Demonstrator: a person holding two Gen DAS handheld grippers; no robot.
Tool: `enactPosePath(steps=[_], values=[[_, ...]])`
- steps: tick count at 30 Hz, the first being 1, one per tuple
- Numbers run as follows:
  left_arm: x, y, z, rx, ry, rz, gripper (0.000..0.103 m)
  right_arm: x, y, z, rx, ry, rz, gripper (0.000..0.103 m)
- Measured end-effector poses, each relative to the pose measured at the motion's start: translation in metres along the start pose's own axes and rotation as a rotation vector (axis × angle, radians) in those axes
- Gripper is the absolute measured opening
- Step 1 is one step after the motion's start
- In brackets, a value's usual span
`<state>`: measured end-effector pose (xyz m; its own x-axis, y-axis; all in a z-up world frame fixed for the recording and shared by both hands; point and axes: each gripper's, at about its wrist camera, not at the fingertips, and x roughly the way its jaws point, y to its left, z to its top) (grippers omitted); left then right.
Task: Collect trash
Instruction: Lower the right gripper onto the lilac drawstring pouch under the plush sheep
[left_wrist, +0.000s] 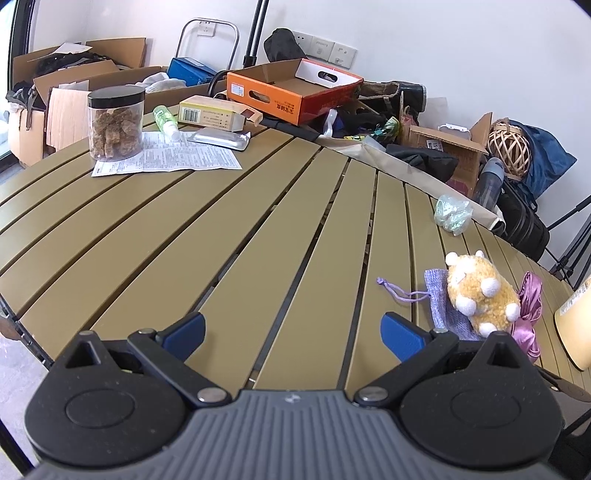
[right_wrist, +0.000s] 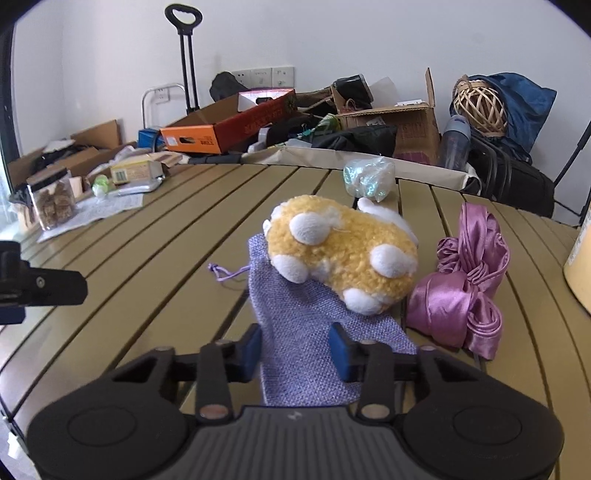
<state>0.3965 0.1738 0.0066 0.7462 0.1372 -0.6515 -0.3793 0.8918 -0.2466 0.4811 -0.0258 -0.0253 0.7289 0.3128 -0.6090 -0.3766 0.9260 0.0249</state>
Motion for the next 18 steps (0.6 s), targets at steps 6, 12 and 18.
enactPosePath(steps=[6,12,18], values=[[-0.002,0.003,0.000,-0.006,-0.002,0.003,0.103,0.000,-0.006,-0.002,0.034,-0.010,0.049,0.017],[-0.004,0.007,0.002,-0.010,-0.006,0.001,0.103,-0.008,-0.012,0.000,0.055,-0.030,0.047,0.070],[-0.004,0.009,0.003,-0.020,0.000,-0.002,0.103,-0.007,-0.024,0.005,0.048,-0.030,-0.016,0.100]])
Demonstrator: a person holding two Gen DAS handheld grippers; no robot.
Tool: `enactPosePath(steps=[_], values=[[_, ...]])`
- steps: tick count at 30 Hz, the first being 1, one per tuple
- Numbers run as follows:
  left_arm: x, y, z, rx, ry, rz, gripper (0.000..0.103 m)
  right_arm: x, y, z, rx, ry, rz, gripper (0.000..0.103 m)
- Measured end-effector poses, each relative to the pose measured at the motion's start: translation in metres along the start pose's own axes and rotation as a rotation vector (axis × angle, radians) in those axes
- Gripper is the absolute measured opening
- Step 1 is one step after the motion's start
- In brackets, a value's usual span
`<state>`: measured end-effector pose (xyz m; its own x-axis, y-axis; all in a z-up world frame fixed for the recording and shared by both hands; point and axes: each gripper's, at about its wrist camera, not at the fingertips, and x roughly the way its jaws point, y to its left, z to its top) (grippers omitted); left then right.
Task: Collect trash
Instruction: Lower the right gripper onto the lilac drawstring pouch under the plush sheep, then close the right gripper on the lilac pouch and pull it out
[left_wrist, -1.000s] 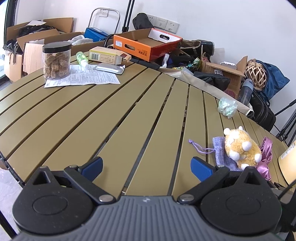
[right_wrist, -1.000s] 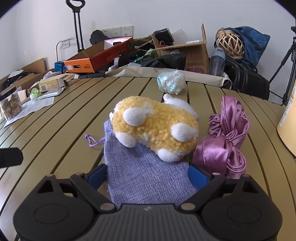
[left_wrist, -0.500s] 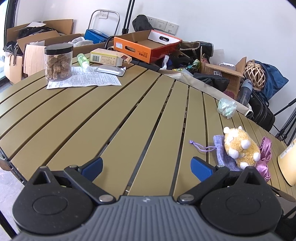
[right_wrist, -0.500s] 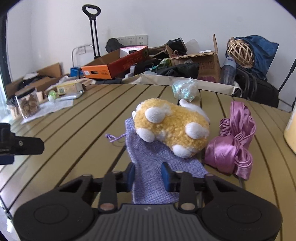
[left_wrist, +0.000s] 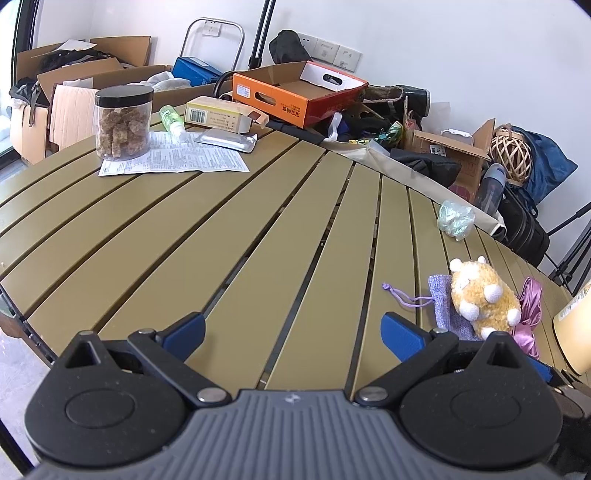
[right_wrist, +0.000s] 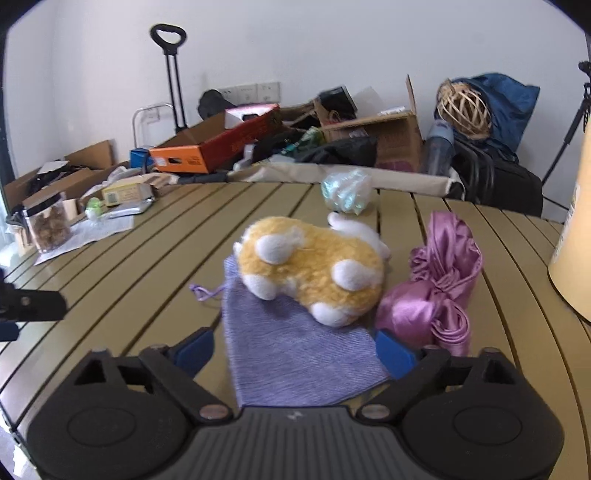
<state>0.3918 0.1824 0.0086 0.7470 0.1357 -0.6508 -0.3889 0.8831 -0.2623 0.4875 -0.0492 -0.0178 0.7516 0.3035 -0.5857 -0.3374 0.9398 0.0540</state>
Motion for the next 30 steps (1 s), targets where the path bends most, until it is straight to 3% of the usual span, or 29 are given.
enactPosePath(steps=[5,10,13,19,23,27,30], values=[[0.001,-0.003,-0.002,0.014,-0.001,-0.001,0.103,0.024,-0.005,0.006,0.059,0.066,0.035,0.101],[0.006,-0.005,-0.002,0.023,0.010,0.008,0.103,0.039,0.007,0.009,0.028,0.084,-0.021,0.103],[0.007,-0.006,-0.003,0.023,0.012,0.010,0.103,0.041,0.012,0.010,-0.001,0.086,-0.053,0.098],[0.006,-0.004,-0.003,0.019,0.010,0.010,0.103,0.033,0.006,0.008,-0.006,0.059,-0.063,0.079],[0.005,-0.002,-0.003,0.018,0.006,0.006,0.103,0.026,0.010,0.005,-0.035,0.043,-0.047,0.059],[0.004,0.001,-0.003,0.016,0.007,0.005,0.103,0.023,0.011,0.004,-0.035,0.038,-0.027,0.054],[0.003,0.003,-0.002,0.013,0.007,0.008,0.103,0.022,0.008,0.004,-0.024,0.033,-0.025,0.043]])
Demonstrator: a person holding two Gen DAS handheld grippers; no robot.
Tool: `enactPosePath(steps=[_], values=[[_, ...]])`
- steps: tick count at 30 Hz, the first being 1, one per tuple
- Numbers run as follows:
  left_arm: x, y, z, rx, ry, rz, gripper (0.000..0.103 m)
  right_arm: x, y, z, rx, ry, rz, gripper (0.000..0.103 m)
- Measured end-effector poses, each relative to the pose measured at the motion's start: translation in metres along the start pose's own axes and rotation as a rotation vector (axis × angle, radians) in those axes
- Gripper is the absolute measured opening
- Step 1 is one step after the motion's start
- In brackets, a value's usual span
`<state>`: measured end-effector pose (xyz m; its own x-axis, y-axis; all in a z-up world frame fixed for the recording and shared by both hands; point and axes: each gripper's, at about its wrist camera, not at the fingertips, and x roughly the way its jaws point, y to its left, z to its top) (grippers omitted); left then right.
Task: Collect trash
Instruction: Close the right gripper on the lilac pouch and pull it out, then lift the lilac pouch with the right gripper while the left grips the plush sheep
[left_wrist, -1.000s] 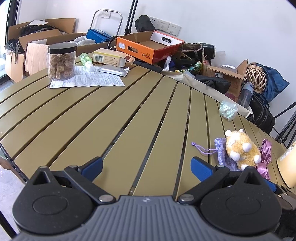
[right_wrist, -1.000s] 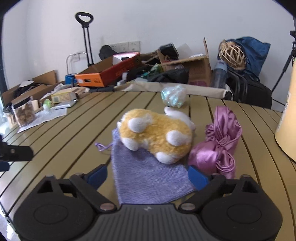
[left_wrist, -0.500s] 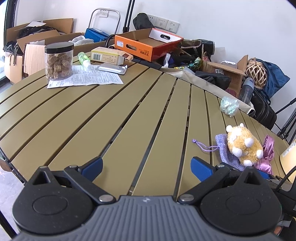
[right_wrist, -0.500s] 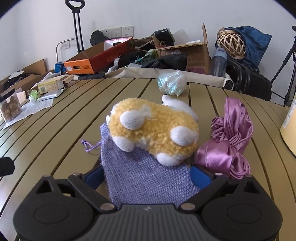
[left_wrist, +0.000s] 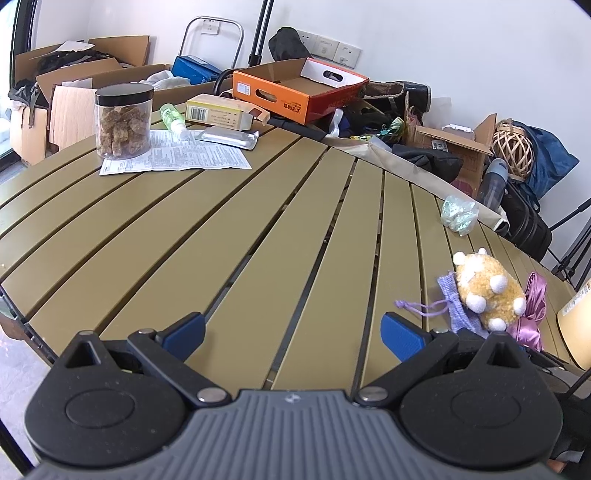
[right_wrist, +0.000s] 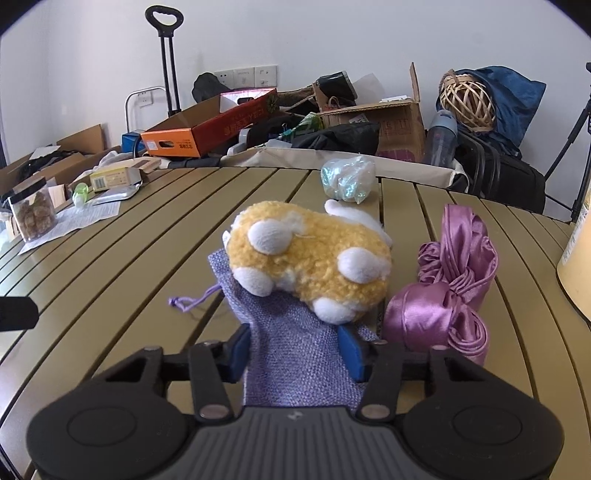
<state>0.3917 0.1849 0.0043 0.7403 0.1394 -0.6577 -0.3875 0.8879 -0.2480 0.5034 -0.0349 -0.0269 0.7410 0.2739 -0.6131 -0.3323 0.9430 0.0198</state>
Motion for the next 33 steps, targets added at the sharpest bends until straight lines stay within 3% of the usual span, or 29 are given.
enactPosePath(steps=[2,4,8,12,23,33], values=[[-0.001,0.002,0.000,-0.004,-0.001,0.002,0.103,-0.001,-0.002,0.000,0.009,-0.005,0.006,0.024],[-0.001,0.004,0.001,-0.007,-0.002,0.003,0.103,-0.002,-0.003,0.000,0.015,-0.008,0.007,0.016],[-0.003,0.005,0.001,-0.007,-0.004,0.000,0.103,-0.007,-0.002,-0.005,0.013,-0.028,0.016,0.009],[-0.006,0.004,0.002,-0.002,-0.010,-0.006,0.103,-0.021,0.003,-0.012,0.007,-0.071,0.016,0.007],[-0.024,0.007,-0.001,0.012,-0.054,-0.020,0.103,-0.101,0.015,-0.026,0.044,-0.247,0.125,0.006],[-0.044,-0.021,-0.018,0.107,-0.136,-0.017,0.103,-0.141,-0.044,-0.047,0.248,-0.349,0.074,0.006]])
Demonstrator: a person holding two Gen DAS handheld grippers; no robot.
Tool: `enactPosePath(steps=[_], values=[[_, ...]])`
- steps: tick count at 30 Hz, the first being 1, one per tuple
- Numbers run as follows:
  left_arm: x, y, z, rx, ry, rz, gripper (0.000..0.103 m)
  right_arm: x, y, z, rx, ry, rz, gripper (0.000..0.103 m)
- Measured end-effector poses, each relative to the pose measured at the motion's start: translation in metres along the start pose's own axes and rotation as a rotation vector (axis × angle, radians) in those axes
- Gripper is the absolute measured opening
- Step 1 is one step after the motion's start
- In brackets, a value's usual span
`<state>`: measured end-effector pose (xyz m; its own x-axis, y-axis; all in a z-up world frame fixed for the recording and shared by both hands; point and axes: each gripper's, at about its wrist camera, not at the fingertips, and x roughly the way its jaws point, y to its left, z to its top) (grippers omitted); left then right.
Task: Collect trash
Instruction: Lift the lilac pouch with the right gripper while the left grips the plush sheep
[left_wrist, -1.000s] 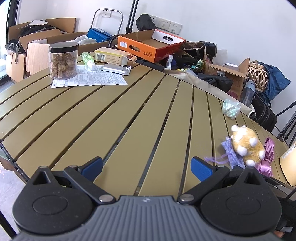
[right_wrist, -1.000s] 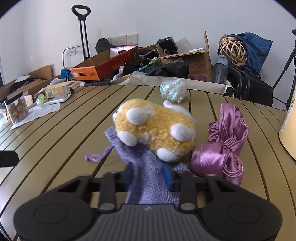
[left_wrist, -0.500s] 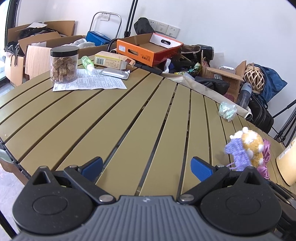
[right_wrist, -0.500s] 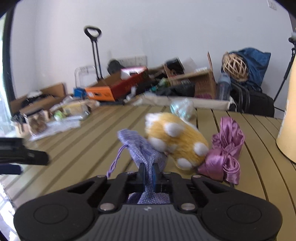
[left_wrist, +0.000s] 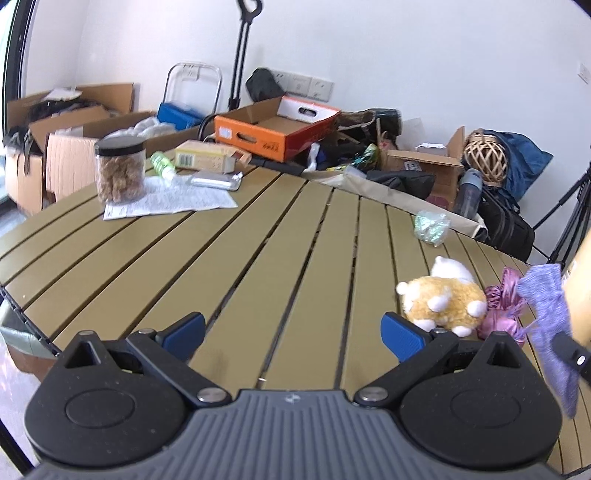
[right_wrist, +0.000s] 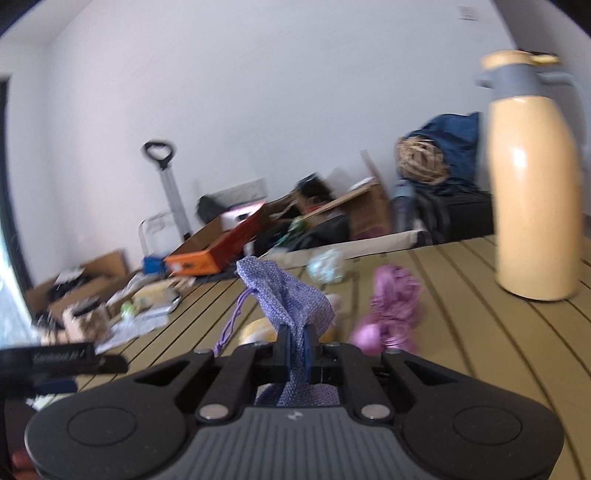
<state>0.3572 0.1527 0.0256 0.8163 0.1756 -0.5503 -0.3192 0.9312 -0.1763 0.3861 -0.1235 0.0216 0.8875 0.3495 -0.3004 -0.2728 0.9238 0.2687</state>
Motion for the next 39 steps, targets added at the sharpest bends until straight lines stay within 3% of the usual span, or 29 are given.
enactPosePath(steps=[6,12,21,24,34,39], values=[[0.005,-0.047,-0.009,0.076,-0.008,-0.029,0.103,-0.008,-0.046,0.006,0.097,-0.055,-0.033,0.007],[0.031,-0.091,-0.009,0.089,0.024,-0.070,0.103,-0.011,-0.083,0.011,0.161,-0.084,-0.062,0.007],[0.076,-0.142,0.017,0.122,0.066,-0.092,0.103,-0.020,-0.122,0.019,0.209,-0.139,-0.132,0.007],[0.095,-0.157,0.022,0.152,0.107,-0.061,0.103,-0.019,-0.135,0.020,0.234,-0.136,-0.143,0.007],[0.134,-0.176,0.031,0.184,0.229,-0.060,0.103,-0.021,-0.151,0.019,0.256,-0.135,-0.162,0.007],[0.143,-0.181,0.027,0.206,0.242,-0.027,0.103,-0.022,-0.154,0.019,0.258,-0.131,-0.167,0.007]])
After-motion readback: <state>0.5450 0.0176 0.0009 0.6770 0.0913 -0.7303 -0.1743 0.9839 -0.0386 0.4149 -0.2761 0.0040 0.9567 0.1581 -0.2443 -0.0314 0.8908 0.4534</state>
